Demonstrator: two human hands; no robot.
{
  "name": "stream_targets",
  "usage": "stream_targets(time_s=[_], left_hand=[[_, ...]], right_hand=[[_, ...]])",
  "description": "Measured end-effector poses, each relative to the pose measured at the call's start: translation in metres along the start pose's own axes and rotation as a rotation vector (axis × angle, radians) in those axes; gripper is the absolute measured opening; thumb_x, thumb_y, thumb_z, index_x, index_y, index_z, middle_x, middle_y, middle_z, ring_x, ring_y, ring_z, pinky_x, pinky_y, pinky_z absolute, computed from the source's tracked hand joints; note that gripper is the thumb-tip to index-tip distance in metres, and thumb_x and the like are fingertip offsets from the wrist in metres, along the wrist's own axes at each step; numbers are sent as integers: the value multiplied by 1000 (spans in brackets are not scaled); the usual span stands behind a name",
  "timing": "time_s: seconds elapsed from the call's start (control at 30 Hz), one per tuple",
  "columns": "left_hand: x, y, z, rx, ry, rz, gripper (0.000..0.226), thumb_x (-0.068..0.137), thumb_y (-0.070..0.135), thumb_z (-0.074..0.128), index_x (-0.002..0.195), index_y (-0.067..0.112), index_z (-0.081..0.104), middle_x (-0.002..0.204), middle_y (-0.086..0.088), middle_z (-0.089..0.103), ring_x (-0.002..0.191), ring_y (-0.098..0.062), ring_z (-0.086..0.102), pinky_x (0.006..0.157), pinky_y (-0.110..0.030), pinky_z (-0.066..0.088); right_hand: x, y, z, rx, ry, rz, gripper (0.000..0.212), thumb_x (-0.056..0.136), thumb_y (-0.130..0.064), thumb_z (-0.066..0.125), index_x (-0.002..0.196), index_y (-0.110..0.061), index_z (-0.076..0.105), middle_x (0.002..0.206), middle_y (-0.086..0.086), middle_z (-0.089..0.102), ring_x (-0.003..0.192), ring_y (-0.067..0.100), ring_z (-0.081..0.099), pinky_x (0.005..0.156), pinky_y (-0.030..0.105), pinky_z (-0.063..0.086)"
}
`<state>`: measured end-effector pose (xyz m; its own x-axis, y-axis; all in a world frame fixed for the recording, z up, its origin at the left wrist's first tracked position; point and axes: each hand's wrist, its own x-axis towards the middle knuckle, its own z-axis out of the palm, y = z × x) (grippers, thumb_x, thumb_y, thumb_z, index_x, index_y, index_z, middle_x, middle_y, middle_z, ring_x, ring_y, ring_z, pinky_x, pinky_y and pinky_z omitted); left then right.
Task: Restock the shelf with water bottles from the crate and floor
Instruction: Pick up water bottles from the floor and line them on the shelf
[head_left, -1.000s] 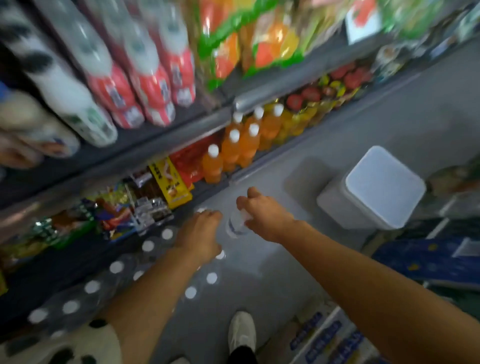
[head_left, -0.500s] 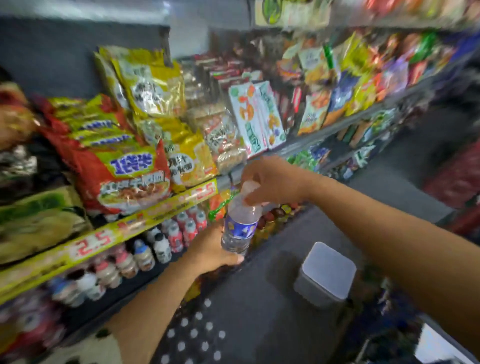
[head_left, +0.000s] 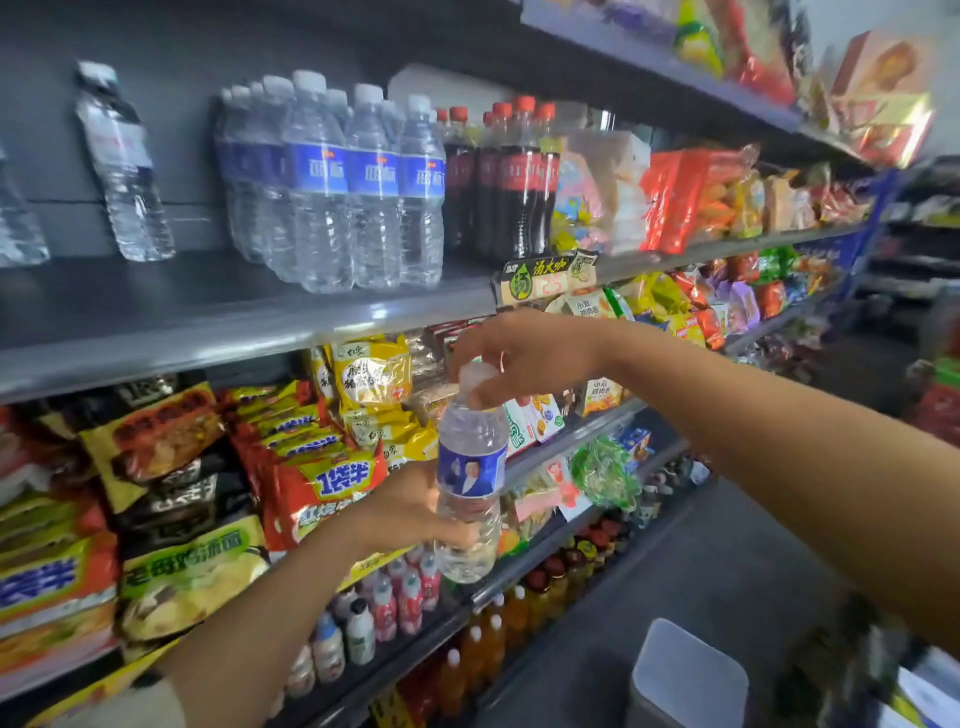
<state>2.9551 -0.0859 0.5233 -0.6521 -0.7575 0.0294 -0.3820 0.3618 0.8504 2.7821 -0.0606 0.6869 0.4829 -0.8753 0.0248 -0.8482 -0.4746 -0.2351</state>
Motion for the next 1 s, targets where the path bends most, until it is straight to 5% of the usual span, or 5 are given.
stream_targets(time_s=[0.2, 0.4, 0.53, 0.8, 1.0], left_hand=[[-12, 26, -26, -55, 22, 25, 60, 65, 24, 81, 119, 37, 59, 116, 13, 67, 112, -7, 61, 101, -39, 47], [-5, 48, -8, -20, 261, 123, 57, 62, 26, 90, 102, 45, 55, 100, 26, 64, 91, 14, 60, 78, -11, 46], [17, 49, 1, 12, 456, 157, 69, 54, 31, 91, 109, 40, 49, 103, 18, 62, 95, 0, 62, 80, -24, 51], [52, 72, -35, -92, 170, 180, 52, 68, -4, 82, 112, 17, 64, 105, -3, 73, 98, -17, 69, 85, -28, 55], [101, 82, -59, -98, 78, 84, 58, 61, -11, 82, 110, 13, 66, 104, -5, 73, 100, -20, 69, 88, -38, 55]], right_hand=[[3, -27, -30, -177, 131, 39, 27, 85, -39, 67, 78, -15, 58, 64, -6, 53, 54, 7, 50, 49, 23, 34], [10, -37, -46, -215, 278, 182, 49, 87, -38, 64, 55, -9, 41, 54, 1, 40, 47, 15, 36, 45, 25, 30], [18, -32, -58, -288, 329, 231, 47, 89, -39, 61, 57, -9, 42, 56, 1, 42, 46, 13, 39, 41, 22, 30], [33, 14, -107, -318, 106, -126, 23, 86, -50, 62, 89, -29, 52, 72, 4, 63, 65, 23, 63, 55, 27, 40], [58, 65, -143, -96, -61, -356, 25, 85, -39, 69, 92, -16, 65, 83, 19, 63, 68, 37, 61, 55, 27, 48]])
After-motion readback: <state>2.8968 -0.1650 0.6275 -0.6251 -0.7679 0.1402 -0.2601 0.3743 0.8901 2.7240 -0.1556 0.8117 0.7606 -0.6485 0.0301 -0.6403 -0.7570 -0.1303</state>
